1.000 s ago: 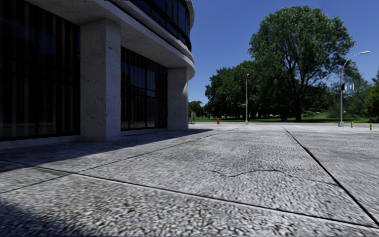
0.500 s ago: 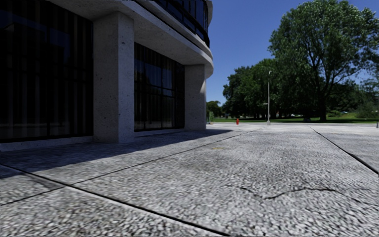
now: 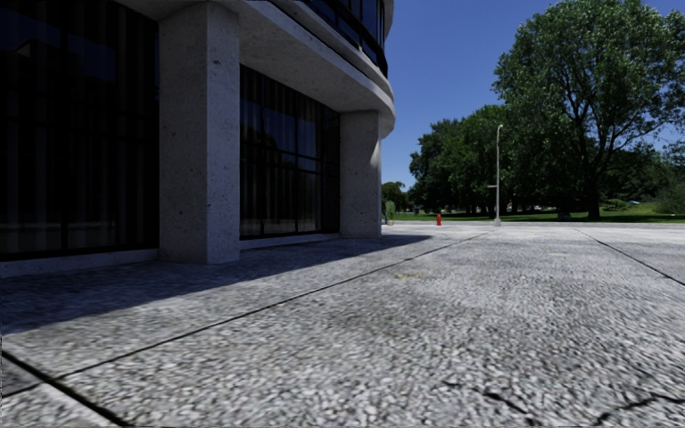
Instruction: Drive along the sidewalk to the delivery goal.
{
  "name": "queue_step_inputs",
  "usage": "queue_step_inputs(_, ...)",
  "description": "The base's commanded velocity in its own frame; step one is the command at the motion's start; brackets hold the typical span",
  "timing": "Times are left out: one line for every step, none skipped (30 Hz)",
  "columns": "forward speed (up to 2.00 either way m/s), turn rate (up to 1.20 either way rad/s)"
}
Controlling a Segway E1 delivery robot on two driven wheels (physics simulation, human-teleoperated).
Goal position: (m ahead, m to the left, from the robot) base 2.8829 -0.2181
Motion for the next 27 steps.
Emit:
queue_step_inputs(1.29, 0.0)
queue_step_inputs(1.29, 0.0)
queue_step_inputs(1.29, 0.0)
queue_step_inputs(1.29, 0.0)
queue_step_inputs(1.29, 0.0)
queue_step_inputs(1.29, 0.0)
queue_step_inputs(1.29, 0.0)
queue_step_inputs(1.29, 0.0)
queue_step_inputs(1.29, 0.0)
queue_step_inputs(1.29, 0.0)
queue_step_inputs(1.29, 0.0)
queue_step_inputs(1.28, 0.0)
queue_step_inputs(1.28, 0.0)
queue_step_inputs(1.28, 0.0)
queue_step_inputs(1.28, -0.05)
queue_step_inputs(1.27, -0.14)
queue_step_inputs(1.27, -0.18)
queue_step_inputs(1.27, -0.19)
queue_step_inputs(1.27, -0.2)
queue_step_inputs(1.27, -0.2)
queue_step_inputs(1.27, -0.2)
queue_step_inputs(1.27, -0.2)
queue_step_inputs(1.27, -0.2)
queue_step_inputs(1.27, -0.2)
queue_step_inputs(1.27, -0.2)
queue_step_inputs(1.27, -0.2)
queue_step_inputs(1.27, -0.2)
